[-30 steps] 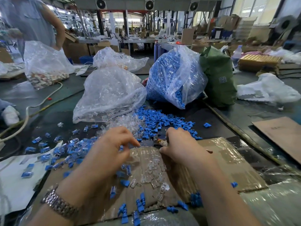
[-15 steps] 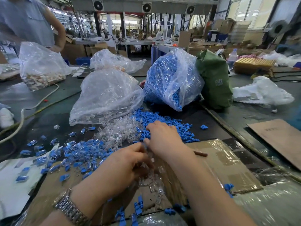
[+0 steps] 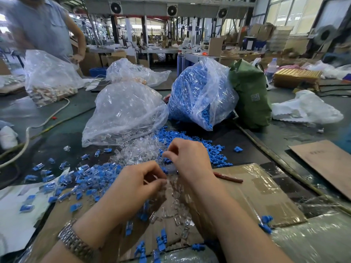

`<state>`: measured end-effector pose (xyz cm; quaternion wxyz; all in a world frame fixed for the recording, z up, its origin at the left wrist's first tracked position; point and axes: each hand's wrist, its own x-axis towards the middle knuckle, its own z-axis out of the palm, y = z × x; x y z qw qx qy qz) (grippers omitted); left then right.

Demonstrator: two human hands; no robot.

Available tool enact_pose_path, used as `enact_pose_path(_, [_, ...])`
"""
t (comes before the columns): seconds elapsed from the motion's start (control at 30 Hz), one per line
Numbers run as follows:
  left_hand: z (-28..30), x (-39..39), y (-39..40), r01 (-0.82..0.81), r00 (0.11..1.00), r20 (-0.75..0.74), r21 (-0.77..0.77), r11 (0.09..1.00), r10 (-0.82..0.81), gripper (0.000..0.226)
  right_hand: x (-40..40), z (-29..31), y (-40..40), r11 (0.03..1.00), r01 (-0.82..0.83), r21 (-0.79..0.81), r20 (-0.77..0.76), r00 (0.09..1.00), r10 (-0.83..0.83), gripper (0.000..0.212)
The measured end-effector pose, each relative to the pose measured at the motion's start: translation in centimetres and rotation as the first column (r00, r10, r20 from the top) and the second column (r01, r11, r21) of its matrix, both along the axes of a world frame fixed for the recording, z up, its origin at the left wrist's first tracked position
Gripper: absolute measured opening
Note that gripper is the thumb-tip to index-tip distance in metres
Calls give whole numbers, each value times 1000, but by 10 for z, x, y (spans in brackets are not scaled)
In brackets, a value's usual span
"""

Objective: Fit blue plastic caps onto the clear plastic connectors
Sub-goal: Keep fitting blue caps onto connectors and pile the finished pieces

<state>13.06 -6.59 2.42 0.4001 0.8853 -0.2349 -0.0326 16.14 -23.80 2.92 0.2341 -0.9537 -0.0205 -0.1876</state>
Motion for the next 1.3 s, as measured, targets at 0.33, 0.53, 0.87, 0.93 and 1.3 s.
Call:
enact_pose_path(0.33, [5, 14, 9, -369, 761, -607, -696, 615, -229, 25, -15, 13, -18, 705, -157, 691, 41, 983, 179, 19])
enact_pose_path(0.53, [4, 20, 18, -432, 670, -622, -771, 469, -406, 41, -22, 17, -19, 656, -282, 700, 55, 937, 345, 4])
enact_pose_path(0.87, [2, 21, 16, -445, 728, -636, -722, 530, -256, 22, -31, 20, -16, 791, -362, 494, 98, 927, 363, 12])
enact_pose_path(0.93, [1, 20, 13, -430, 737, -626, -726, 537, -256, 26, -34, 20, -14, 800, -397, 450, 125, 915, 384, 15])
enact_pose_path(1.3, [1, 17, 9, -305, 837, -511, -732, 609, -196, 33, -39, 22, -12, 844, -437, 312, 118, 899, 422, 22])
